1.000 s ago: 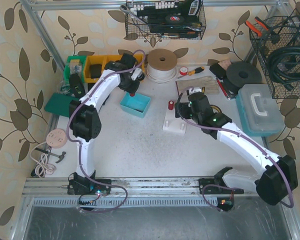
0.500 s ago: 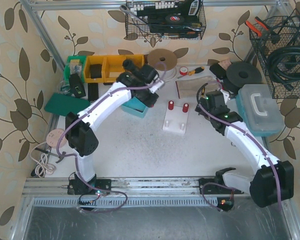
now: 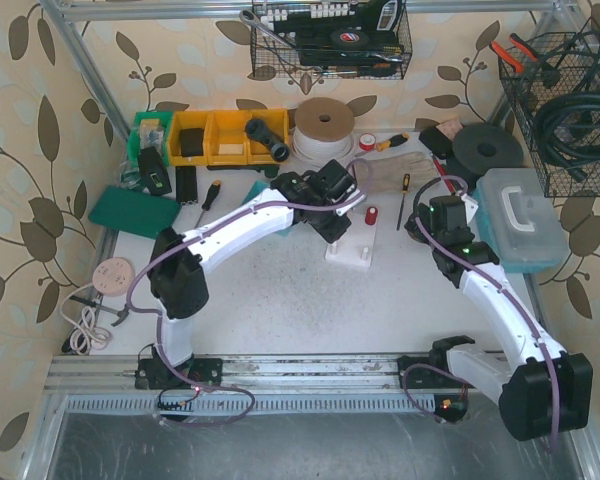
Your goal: Install the large spring
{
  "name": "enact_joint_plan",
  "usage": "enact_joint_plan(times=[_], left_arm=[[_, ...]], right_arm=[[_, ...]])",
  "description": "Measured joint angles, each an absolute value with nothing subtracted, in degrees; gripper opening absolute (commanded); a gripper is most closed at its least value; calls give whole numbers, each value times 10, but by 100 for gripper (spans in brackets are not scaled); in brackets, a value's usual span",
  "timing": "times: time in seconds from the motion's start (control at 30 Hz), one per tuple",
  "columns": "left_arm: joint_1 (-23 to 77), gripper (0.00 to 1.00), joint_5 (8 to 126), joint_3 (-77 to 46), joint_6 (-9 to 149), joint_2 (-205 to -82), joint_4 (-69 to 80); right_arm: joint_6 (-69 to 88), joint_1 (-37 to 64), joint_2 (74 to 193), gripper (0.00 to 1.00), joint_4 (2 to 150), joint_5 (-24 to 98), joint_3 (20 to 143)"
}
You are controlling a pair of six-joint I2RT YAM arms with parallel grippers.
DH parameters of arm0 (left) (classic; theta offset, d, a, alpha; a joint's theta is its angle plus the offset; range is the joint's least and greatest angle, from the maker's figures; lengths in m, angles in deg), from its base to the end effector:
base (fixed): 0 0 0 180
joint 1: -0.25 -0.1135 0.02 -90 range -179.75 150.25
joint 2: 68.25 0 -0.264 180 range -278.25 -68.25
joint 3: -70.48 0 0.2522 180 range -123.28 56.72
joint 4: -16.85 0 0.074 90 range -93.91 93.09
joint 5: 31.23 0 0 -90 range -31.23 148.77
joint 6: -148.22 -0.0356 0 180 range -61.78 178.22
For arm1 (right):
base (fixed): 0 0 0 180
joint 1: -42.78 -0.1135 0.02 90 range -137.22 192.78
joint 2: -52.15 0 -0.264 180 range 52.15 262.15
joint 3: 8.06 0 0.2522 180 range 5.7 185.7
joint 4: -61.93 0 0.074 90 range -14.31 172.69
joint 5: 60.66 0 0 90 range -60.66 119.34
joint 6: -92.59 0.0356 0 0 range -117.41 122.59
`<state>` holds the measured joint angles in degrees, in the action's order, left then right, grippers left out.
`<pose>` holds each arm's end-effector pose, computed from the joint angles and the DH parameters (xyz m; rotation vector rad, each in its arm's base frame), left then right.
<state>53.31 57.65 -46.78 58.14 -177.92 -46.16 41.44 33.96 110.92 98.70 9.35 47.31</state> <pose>0.2536 -0.3361 0.3052 1.1438 2.3046 -0.3347 0.2163 0.0212 0.2550 0.7491 2.0927 0.0587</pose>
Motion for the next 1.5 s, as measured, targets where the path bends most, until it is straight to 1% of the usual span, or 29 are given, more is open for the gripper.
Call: enact_joint_plan(times=[0.3,0.77,1.17,1.3,1.5], left_arm=[[536,4,566,-470,582,-1840,-452],[536,4,565,-470,586,-1846,-437],[536,5,574,-461,586,-1887,-423],[536,13,573,-461,586,-1890,-422],[536,34,572,-461,586,-1907,-417]], right_arm=[[414,340,1104,99,974,95,472],[409,340,1104,99,969,100,468],[405,340,1104,99,968,103,467],[405,340,1104,99,968,103,467],[405,340,1104,99,968,103,467]])
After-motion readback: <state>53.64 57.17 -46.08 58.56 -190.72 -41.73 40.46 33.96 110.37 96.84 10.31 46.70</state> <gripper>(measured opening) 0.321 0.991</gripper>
